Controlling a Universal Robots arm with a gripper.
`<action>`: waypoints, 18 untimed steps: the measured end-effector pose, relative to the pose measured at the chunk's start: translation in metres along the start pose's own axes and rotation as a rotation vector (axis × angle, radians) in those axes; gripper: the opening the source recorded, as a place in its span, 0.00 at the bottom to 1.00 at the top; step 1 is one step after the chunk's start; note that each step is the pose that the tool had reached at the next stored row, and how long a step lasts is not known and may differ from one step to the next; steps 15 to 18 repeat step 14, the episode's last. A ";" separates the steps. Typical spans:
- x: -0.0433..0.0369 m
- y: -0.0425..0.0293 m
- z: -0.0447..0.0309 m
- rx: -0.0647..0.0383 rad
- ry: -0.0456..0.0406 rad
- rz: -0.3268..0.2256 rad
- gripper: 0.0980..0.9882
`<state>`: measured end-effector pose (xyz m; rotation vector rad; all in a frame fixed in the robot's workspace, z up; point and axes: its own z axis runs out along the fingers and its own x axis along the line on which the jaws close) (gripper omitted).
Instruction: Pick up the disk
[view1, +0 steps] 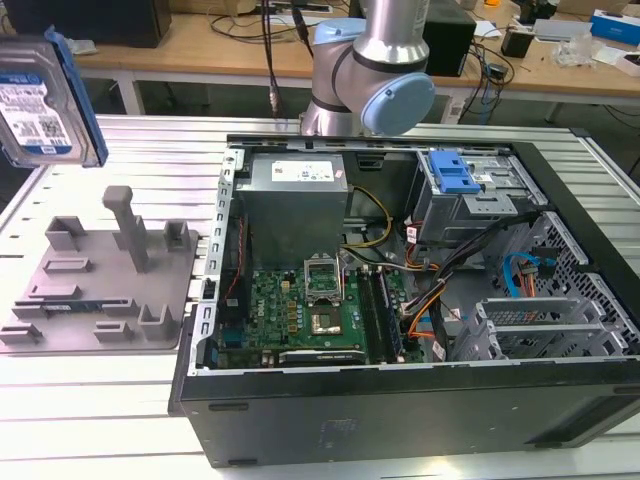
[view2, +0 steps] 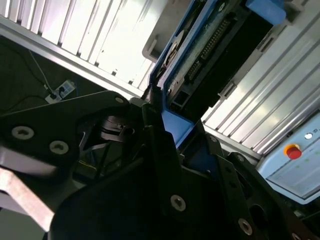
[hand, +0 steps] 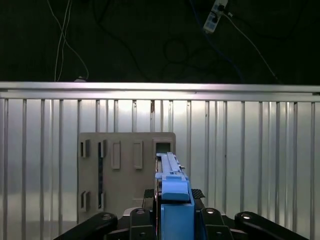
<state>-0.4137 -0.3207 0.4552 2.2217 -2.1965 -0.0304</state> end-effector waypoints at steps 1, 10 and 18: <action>0.0000 0.0001 -0.0042 0.000 0.0000 0.000 0.30; 0.0000 0.0009 -0.0367 0.000 -0.0001 0.000 0.30; 0.0000 0.0009 -0.0367 0.000 -0.0001 0.000 0.30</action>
